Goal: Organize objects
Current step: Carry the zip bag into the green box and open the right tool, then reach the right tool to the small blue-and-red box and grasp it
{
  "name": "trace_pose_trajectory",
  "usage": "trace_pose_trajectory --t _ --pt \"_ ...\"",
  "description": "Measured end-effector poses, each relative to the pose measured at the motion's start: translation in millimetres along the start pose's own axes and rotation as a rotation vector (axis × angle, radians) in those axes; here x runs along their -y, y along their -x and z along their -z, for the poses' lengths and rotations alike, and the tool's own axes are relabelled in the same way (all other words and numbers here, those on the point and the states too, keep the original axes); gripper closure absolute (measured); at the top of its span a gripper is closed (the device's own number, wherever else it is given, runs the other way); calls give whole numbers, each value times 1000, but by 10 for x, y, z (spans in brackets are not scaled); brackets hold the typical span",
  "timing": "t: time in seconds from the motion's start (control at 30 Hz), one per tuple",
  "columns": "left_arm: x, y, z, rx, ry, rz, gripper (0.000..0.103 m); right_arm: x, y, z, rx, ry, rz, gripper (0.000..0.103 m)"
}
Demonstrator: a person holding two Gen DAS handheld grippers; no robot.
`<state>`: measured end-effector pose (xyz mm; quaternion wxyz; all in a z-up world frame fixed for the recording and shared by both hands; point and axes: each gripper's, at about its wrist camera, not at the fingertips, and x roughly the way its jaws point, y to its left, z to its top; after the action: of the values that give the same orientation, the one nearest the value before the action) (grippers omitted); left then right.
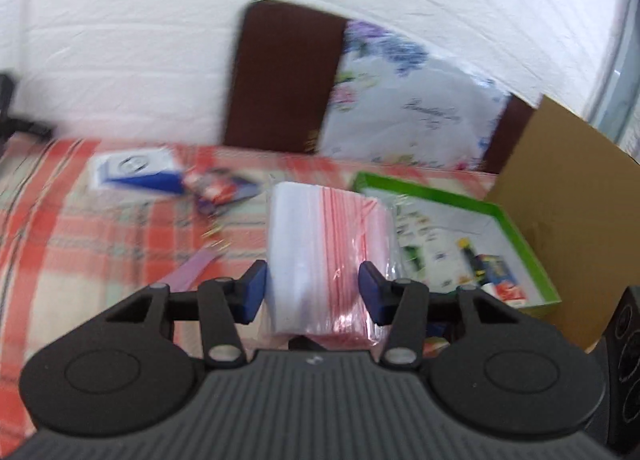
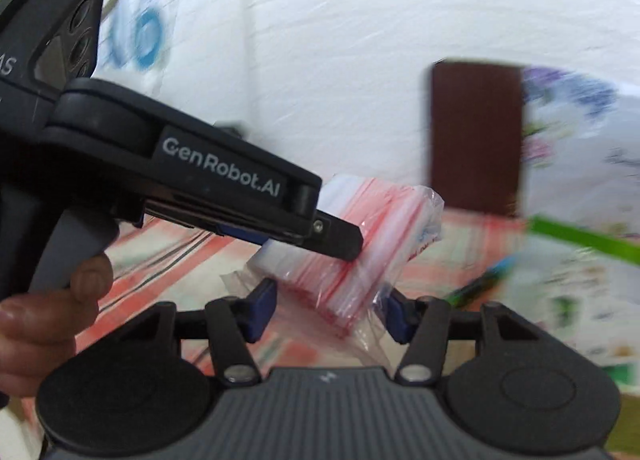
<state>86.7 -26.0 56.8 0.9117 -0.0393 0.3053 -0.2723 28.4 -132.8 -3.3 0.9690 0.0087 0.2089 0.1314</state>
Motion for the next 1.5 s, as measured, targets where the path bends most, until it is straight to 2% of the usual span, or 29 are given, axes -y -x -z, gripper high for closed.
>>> trace_pose_trajectory --t 0.1,0.23,0.43,0.47,0.5,0.57,0.6,0.7,0.83,0.97,1.23,1.5 --pt "423 -267 -116 -10 -69 65 51 362 176 -10 34 -40 99 49" --pt "934 -669 -157 -52 -128 132 51 869 391 52 34 -114 204 49" --pt "1494 -1153 -212 -95 -221 155 51 1516 561 181 22 -184 312 46" --pt "1562 -1244 -241 -98 -243 152 51 1603 542 190 23 -184 336 45" --pt "1621 -1329 -256 -93 -273 130 50 1700 474 196 22 -172 385 38" --pt "1692 -1484 -261 -83 -324 16 48 1850 399 224 1 -141 518 36" --pt "1703 -1524 -256 -88 -337 -27 48 1916 381 229 -3 -152 550 36" --pt "1656 -1524 -224 -100 -336 -77 44 2052 459 274 32 -248 509 36" --pt "1665 -1489 -128 -103 -384 -160 42 2017 515 376 34 -273 510 36" --pt "1622 -1377 -82 -106 -377 -180 40 1903 613 410 49 -304 502 36" --pt "1515 -977 10 -54 -367 -218 36 1676 809 325 77 -306 488 34" --pt "1214 -623 43 -28 -312 -277 34 1371 777 236 71 -269 450 34"
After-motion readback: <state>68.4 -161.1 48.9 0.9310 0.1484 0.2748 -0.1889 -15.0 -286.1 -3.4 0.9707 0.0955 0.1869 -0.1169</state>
